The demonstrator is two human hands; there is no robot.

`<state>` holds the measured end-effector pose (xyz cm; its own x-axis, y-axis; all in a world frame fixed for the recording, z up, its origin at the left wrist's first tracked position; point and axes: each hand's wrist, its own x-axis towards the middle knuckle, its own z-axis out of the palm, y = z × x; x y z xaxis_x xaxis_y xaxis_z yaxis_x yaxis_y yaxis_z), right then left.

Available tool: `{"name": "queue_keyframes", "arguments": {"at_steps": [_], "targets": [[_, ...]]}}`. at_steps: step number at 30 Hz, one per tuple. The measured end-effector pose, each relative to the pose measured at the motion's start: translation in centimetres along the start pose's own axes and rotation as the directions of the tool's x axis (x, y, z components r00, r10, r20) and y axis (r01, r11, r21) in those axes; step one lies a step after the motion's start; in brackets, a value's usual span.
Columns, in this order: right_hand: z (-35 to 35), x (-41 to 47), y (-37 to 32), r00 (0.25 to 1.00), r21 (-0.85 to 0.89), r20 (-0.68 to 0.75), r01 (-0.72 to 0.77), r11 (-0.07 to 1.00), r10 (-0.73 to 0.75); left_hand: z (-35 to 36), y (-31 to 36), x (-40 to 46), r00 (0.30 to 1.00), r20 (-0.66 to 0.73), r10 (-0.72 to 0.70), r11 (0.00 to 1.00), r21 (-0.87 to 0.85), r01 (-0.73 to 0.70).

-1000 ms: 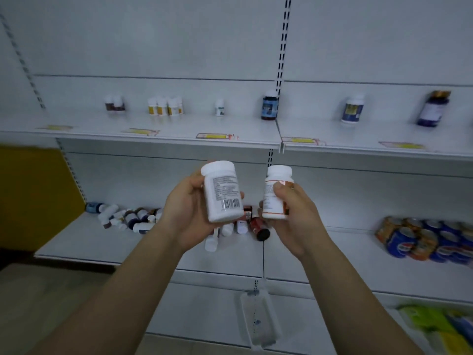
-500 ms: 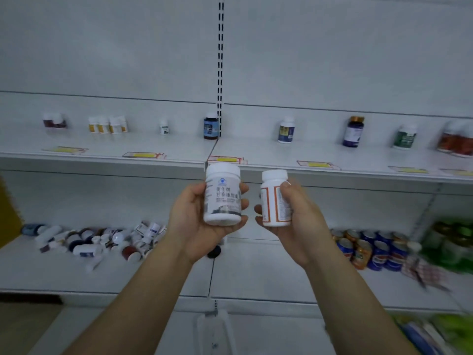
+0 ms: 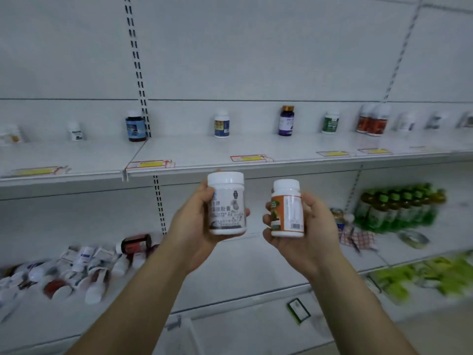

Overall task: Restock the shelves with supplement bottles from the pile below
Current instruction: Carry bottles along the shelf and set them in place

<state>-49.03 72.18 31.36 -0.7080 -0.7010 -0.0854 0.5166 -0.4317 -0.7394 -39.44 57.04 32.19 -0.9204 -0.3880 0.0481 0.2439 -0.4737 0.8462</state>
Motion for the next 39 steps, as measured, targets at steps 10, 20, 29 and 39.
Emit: {"name": "queue_keyframes", "arguments": {"at_steps": [10,20,29,39], "targets": [[-8.8,-4.9,-5.5,0.86,-0.13,-0.397,0.293,0.947,-0.32,8.4,-7.7,5.4,0.933,0.322,-0.162,0.98,0.164,0.113],[-19.1,-10.2,-17.7,0.793,-0.143,-0.403,0.438,0.887,-0.457,24.8,-15.6,8.9,0.814,0.552,-0.181,0.983,0.087,0.159],[-23.5,-9.0,-28.4,0.743,-0.344,-0.37,0.448,0.825,-0.558,34.0,-18.9,15.2,0.817,0.574,-0.045,0.99,-0.081,0.111],[-22.5,4.9,-30.7,0.84,-0.222,-0.246,0.438,0.871,-0.484,31.7,-14.5,25.6,0.881,0.473,-0.007,1.0,0.002,0.007]]}}
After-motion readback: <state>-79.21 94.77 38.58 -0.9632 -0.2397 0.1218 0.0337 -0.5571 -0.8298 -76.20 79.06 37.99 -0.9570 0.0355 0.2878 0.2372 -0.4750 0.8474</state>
